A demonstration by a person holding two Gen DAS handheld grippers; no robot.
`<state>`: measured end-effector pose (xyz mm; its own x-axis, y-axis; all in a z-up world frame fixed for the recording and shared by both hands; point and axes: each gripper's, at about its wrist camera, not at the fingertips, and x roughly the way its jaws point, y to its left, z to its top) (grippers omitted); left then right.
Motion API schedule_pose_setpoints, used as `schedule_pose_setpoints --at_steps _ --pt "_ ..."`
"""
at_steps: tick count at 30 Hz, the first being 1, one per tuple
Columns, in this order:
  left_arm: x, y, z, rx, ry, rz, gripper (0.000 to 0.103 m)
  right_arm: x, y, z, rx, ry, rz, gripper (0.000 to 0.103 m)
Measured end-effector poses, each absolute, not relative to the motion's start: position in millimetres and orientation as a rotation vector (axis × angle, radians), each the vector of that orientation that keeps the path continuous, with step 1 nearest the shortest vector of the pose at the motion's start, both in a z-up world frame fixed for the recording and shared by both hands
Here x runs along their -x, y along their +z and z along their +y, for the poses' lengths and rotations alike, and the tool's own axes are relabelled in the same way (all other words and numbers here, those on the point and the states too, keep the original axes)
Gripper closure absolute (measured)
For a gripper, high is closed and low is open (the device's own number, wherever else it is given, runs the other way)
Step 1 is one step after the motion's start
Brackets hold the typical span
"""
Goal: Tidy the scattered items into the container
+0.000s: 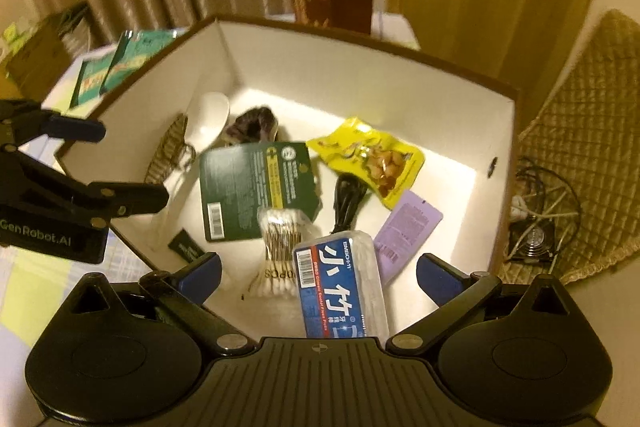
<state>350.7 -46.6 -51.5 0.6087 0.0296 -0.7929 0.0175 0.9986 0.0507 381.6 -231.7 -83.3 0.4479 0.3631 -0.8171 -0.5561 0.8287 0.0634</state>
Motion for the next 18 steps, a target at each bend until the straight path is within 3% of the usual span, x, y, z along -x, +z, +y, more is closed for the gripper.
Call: schedule_pose_setpoints --at_steps 18 --pt "-283.3 -6.4 -54.1 -0.026 0.085 0.839 0.005 -327.1 -53.3 -248.3 0.105 0.511 0.854 0.002"
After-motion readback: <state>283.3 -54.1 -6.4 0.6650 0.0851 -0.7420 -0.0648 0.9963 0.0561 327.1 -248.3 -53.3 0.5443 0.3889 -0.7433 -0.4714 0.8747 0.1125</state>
